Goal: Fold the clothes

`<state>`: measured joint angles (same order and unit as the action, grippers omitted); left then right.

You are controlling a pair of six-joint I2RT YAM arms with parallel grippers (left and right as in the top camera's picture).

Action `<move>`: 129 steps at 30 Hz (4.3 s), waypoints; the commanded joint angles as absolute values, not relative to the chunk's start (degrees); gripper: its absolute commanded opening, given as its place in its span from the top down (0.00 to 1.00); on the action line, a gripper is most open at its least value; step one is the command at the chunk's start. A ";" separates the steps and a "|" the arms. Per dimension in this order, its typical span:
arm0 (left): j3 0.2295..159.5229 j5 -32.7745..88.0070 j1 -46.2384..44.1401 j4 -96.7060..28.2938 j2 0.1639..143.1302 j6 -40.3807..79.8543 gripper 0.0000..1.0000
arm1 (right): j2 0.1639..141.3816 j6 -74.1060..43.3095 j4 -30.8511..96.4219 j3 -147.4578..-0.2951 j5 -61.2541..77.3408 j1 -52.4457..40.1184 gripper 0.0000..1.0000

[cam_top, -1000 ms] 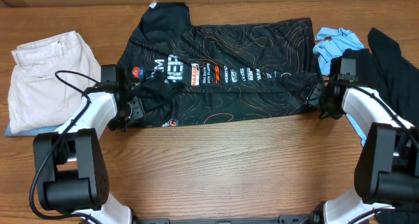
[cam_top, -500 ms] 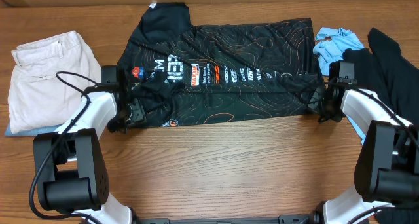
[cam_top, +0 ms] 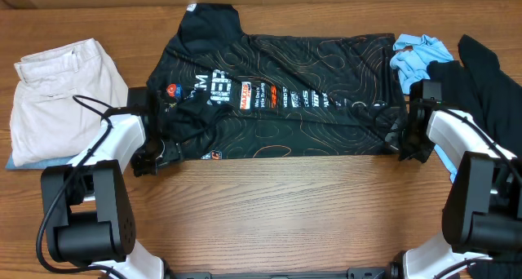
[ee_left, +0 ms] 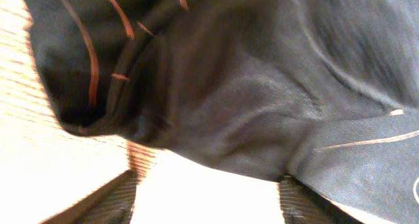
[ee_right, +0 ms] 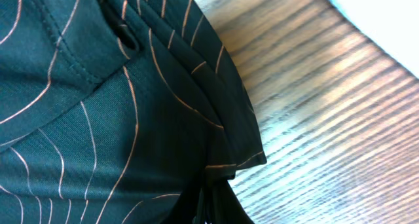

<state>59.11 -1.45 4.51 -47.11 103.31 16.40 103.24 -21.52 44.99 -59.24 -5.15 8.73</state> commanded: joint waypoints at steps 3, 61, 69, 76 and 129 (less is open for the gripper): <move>58.24 -5.10 4.54 -41.98 105.49 19.42 0.19 | 104.90 -22.35 45.63 -57.17 -7.70 10.26 0.96; 60.73 -11.07 4.54 -63.72 99.77 25.67 0.18 | 91.20 -23.81 55.29 -58.26 -7.25 10.26 0.70; 64.14 -3.07 4.47 -60.01 97.60 24.88 0.16 | 91.68 -19.49 48.29 -58.13 -0.05 10.26 0.70; 64.77 5.63 4.47 -51.48 97.25 21.78 0.09 | 95.37 -19.29 47.62 -57.91 0.14 10.24 0.71; 77.73 11.51 4.45 -45.60 95.18 6.48 0.00 | 101.75 -2.90 27.40 -75.35 3.46 7.20 0.50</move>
